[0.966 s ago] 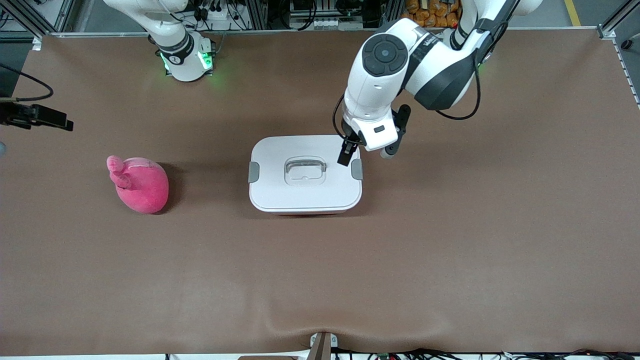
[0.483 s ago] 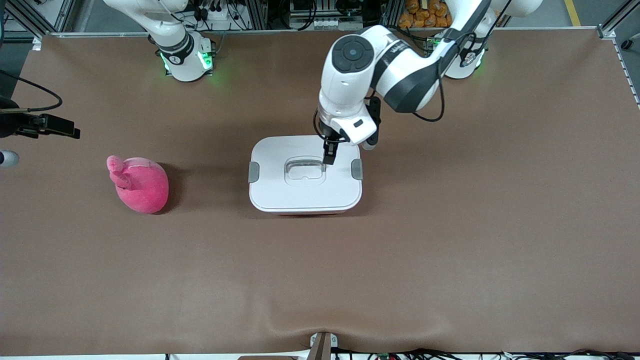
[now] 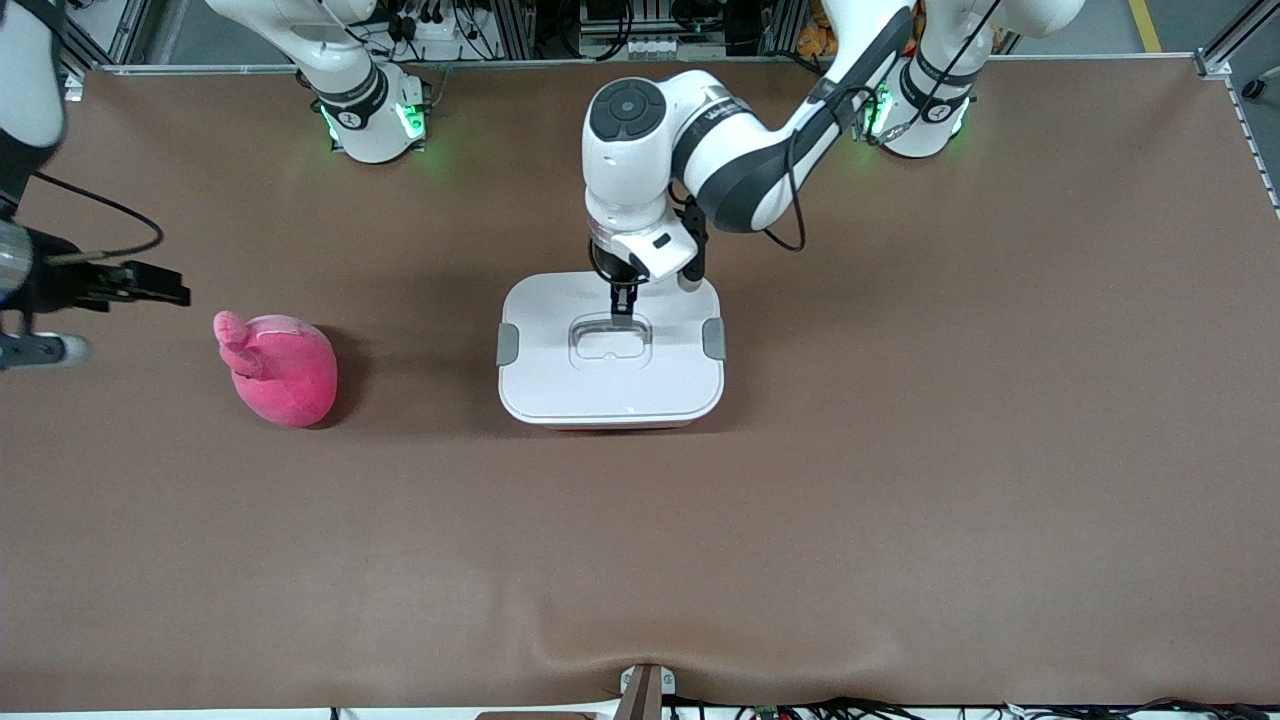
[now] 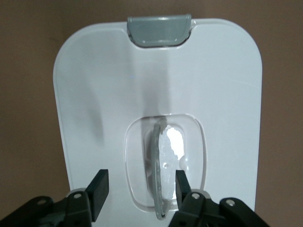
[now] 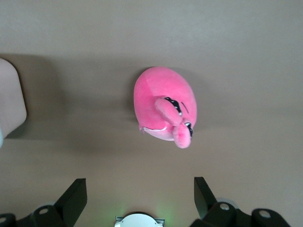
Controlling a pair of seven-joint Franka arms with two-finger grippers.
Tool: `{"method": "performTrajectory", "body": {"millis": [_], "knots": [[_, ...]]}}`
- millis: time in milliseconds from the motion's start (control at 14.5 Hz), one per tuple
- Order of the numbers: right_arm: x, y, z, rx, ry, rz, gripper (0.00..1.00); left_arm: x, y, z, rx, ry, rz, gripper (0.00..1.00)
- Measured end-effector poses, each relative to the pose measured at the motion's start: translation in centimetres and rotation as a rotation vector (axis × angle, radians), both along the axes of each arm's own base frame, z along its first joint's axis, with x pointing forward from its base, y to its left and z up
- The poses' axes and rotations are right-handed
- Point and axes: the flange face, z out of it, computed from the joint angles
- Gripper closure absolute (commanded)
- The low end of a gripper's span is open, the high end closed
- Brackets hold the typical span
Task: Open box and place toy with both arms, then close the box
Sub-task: 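Reach the right gripper down and grasp the pink plush toy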
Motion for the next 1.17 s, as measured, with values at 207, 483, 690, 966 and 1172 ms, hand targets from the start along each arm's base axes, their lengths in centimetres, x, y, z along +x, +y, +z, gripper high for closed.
{"method": "performTrajectory", "body": {"millis": [207, 483, 690, 966, 1172], "knots": [[0.9, 0.7, -2.4, 0.006, 0.026, 0.04, 0.0, -0.5, -0.9, -0.7, -0.002, -0.019, 0.044, 0.47], [1.3, 0.3, -1.4, 0.03, -0.038, 0.201, 0.0, -0.6, -1.1, -0.6, 0.0, -0.04, 0.075, 0.48], [2.0, 0.0, -1.9, 0.043, -0.088, 0.314, 0.0, -0.7, -1.4, -1.1, 0.014, -0.068, 0.102, 0.5], [2.0, -1.8, -6.2, 0.046, -0.083, 0.449, 0.0, -0.9, -1.9, -3.0, 0.025, -0.072, 0.097, 0.53], [1.0, -4.6, -9.6, 0.074, -0.048, 0.491, 0.0, -1.0, -2.2, -3.6, 0.022, -0.087, 0.083, 0.56]]}}
